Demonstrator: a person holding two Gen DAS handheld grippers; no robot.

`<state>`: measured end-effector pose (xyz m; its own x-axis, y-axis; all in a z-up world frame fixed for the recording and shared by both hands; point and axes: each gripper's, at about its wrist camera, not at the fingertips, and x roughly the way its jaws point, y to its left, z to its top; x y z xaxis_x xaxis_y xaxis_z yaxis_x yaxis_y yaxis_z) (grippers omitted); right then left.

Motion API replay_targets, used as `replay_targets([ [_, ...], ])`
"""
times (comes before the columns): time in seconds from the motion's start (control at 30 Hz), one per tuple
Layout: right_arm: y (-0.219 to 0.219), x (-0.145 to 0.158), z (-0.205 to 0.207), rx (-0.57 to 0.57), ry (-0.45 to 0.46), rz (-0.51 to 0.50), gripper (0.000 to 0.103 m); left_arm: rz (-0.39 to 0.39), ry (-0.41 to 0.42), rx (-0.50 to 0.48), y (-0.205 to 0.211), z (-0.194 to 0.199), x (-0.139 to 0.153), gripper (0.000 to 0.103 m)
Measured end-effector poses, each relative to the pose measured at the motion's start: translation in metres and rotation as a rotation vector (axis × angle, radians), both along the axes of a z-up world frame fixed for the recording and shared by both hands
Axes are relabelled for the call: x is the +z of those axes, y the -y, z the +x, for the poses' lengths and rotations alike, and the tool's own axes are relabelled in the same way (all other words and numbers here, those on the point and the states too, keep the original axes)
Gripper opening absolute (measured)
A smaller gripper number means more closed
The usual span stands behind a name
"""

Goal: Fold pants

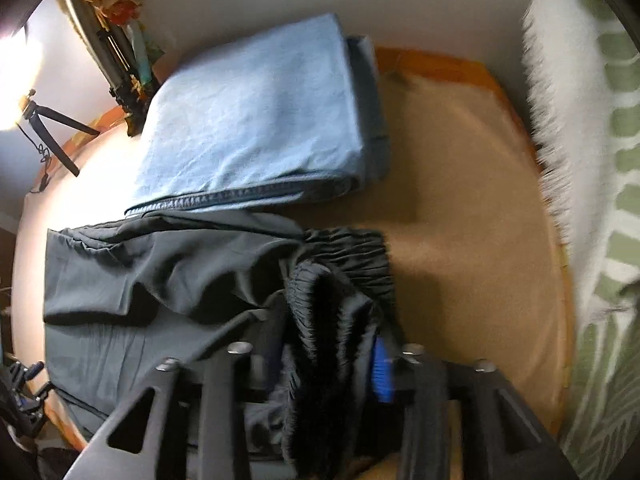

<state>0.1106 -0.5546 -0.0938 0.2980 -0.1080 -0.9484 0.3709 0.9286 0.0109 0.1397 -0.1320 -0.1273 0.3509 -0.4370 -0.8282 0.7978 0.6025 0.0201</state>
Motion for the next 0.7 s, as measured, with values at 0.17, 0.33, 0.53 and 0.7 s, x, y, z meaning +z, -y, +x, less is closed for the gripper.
replay_targets([
  [0.17, -0.009, 0.04, -0.021, -0.005, 0.086, -0.024, 0.043, -0.009, 0.018, -0.004, 0.0, -0.003, -0.001, 0.032],
  [0.33, -0.055, 0.078, -0.017, 0.115, 0.216, 0.002, 0.043, -0.017, 0.045, -0.002, -0.002, -0.003, -0.002, 0.032],
  [0.53, -0.129, 0.082, 0.02, 0.324, 0.302, 0.098, 0.043, -0.021, 0.076, -0.018, 0.0, -0.007, -0.004, 0.032],
  [0.7, -0.19, 0.058, 0.064, 0.486, 0.302, 0.125, 0.043, -0.018, 0.104, -0.041, 0.002, -0.011, -0.004, 0.032],
])
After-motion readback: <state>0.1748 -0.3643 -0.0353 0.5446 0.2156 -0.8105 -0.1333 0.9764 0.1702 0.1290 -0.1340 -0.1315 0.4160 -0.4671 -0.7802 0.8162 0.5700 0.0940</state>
